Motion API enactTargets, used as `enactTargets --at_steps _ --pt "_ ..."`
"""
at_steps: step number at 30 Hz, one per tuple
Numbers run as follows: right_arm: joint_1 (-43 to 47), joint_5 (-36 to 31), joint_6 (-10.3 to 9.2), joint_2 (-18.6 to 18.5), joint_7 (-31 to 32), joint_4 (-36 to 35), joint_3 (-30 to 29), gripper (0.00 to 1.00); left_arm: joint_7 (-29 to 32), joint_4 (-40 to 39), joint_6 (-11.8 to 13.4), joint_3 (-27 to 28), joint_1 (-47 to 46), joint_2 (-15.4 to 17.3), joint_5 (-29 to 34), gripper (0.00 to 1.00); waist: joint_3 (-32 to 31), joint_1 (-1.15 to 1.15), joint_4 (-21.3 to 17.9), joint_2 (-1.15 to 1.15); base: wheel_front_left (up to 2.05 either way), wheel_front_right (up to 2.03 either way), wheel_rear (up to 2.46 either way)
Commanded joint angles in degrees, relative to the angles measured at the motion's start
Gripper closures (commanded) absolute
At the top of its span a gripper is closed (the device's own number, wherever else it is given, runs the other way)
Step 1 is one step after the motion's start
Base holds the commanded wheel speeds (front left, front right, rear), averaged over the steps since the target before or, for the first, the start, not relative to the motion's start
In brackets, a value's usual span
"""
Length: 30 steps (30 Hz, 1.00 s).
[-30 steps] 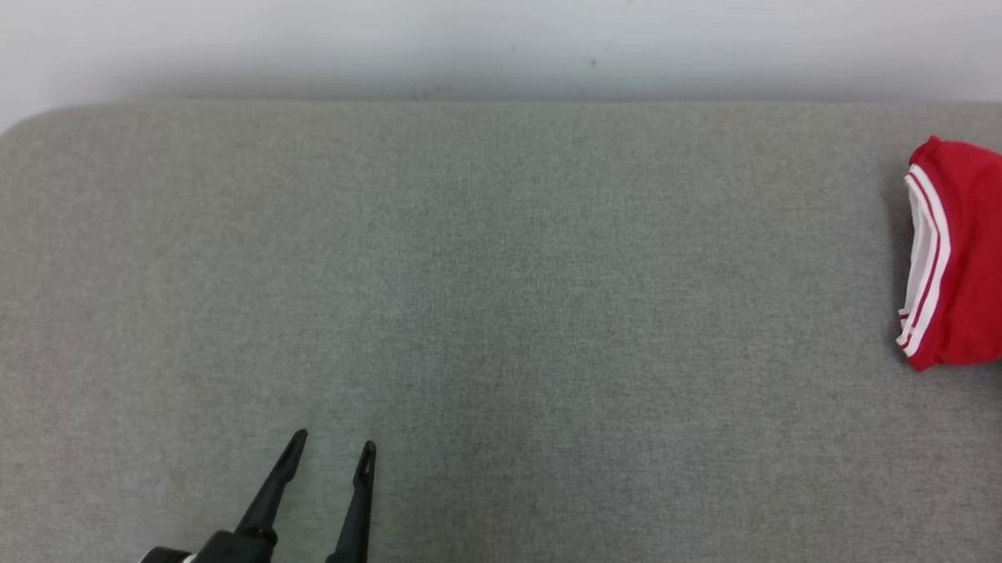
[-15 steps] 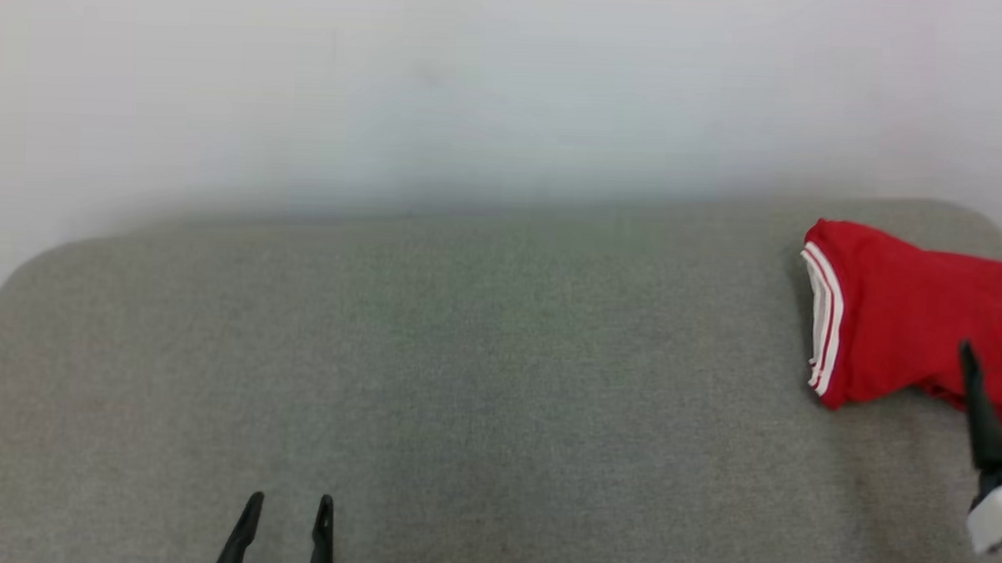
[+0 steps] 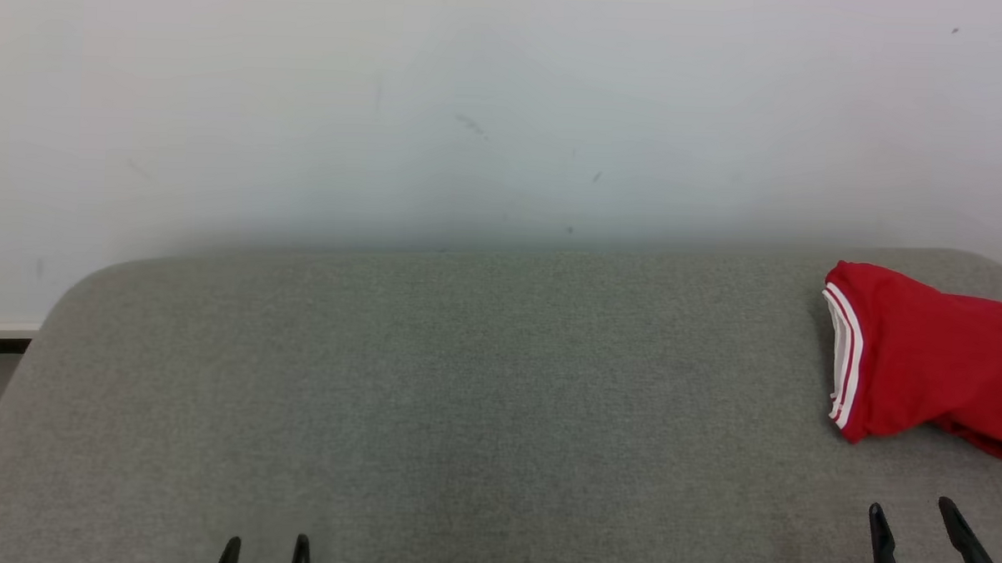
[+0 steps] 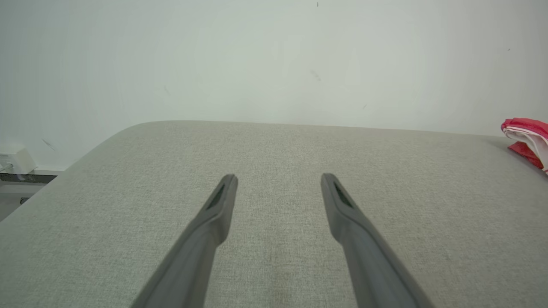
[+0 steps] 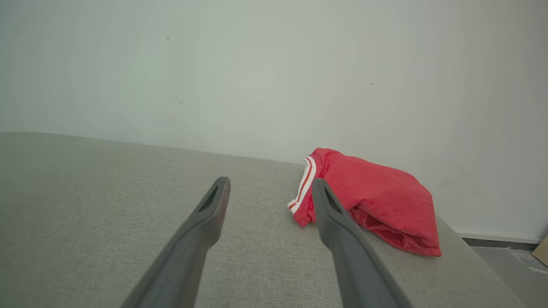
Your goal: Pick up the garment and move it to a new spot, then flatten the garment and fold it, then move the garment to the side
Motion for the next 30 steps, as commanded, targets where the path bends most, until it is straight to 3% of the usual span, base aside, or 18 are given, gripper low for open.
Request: enactTargets --at_steps 1,11,27,28,30 --pt "0.56 -0.36 -0.01 0.36 -0.12 -0.37 -0.33 0.00 0.00 0.20 0.13 0.06 0.59 0.22 -1.00 0.00 -0.17 0.01 0.56 0.00 0.00 0.00 0.00" --pt "2.44 -1.81 -0.01 3.35 -0.12 1.19 0.01 0.00 0.00 1.95 0.04 -0.89 0.46 0.21 -1.70 0.00 -0.22 0.01 2.38 0.00 0.00 0.00 0.00" --pt "1.37 -1.83 -0.01 4.63 -0.13 2.12 -1.18 0.00 0.00 0.88 -1.00 -1.39 0.00 0.21 -1.60 0.00 0.10 0.01 2.59 0.00 0.00 0.00 0.00" --pt "1.92 -1.51 0.00 4.69 0.01 2.28 -1.07 1.00 -0.01 1.19 -1.08 -1.52 0.17 0.00 -1.65 1.00 0.10 0.01 2.59 0.00 0.00 0.00 0.00" --pt "2.16 -1.38 0.00 4.98 0.15 3.23 -1.00 1.00 0.00 2.17 -1.08 -1.70 0.50 -0.10 -1.77 1.00 0.11 0.01 2.60 0.00 0.00 0.00 0.00"
